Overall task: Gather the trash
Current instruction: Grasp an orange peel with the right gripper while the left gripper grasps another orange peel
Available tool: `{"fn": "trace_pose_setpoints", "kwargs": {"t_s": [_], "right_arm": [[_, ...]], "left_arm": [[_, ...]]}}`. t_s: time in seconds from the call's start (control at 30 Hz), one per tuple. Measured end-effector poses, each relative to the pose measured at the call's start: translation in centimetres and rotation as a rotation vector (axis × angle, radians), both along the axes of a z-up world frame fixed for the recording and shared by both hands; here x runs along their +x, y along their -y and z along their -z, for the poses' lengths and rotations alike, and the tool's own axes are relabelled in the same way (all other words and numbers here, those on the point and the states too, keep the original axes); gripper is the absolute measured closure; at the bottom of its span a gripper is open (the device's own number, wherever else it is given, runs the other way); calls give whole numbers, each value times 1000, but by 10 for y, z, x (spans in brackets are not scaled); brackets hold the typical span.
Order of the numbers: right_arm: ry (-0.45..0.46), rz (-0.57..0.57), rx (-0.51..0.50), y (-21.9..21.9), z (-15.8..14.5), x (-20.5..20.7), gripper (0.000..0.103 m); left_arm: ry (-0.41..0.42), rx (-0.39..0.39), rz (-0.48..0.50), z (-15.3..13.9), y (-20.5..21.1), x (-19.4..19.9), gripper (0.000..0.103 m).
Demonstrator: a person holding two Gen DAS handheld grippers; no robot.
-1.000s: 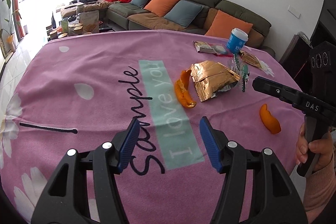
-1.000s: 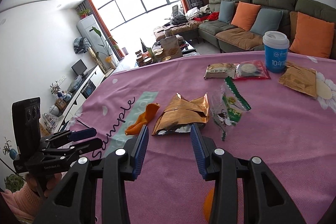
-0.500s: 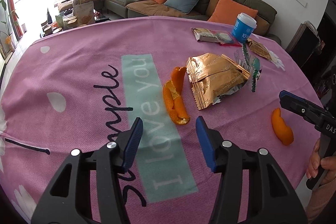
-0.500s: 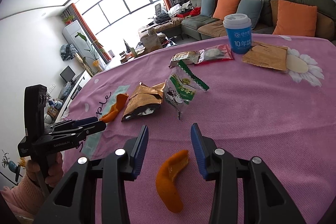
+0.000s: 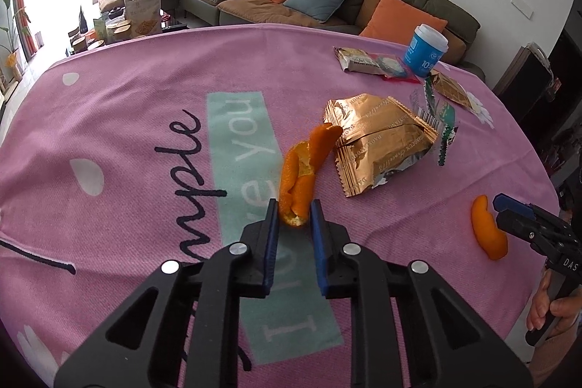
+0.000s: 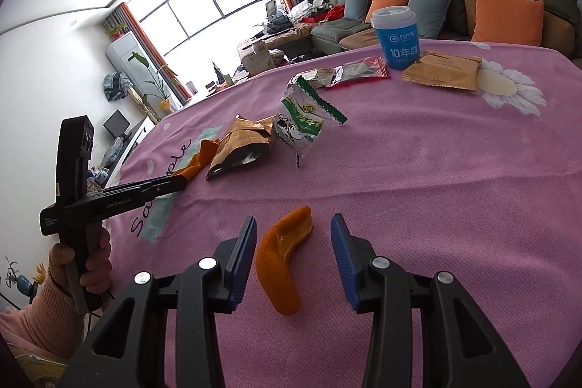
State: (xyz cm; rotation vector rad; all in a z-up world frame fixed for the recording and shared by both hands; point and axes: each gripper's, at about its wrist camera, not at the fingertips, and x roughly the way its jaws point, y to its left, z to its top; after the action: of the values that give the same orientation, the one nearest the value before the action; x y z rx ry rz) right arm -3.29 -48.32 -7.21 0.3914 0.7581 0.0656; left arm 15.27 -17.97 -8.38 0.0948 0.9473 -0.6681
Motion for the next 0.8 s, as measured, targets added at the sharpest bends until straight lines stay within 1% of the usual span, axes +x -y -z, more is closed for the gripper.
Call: {"fn": "trace_pose_setpoints", "kwargs": {"t_s": [0.17, 0.33, 0.43, 0.47, 0.5, 0.57, 0.67, 0.8], "right_arm": [[-3, -23, -13, -4, -1, -10, 62], [-11, -47, -25, -11, 2, -10, 62], [-18, -63, -29, -16, 4, -9, 64], [-22, -67, -27, -17, 5, -9, 66], [-24, -71, -31, -20, 6, -8, 71], [-31, -80, -36, -23, 8, -7, 78], [-36, -81, -38, -25, 9, -7, 86], [-19, -77, -55, -29, 4, -7, 88]], "left_arm": [[-8, -25, -7, -2, -9, -5, 86], [-14, -46, -22, -4, -23, -13, 86], [-11, -56, -37, -7, -35, -18, 86], [-9, -59, -43, -8, -40, -20, 86], [-8, -63, -50, -9, -44, -21, 86], [-5, -70, -64, -11, -54, -24, 86], [0, -79, -87, -13, -68, -28, 86], [3, -95, -114, -15, -85, -34, 86]]}}
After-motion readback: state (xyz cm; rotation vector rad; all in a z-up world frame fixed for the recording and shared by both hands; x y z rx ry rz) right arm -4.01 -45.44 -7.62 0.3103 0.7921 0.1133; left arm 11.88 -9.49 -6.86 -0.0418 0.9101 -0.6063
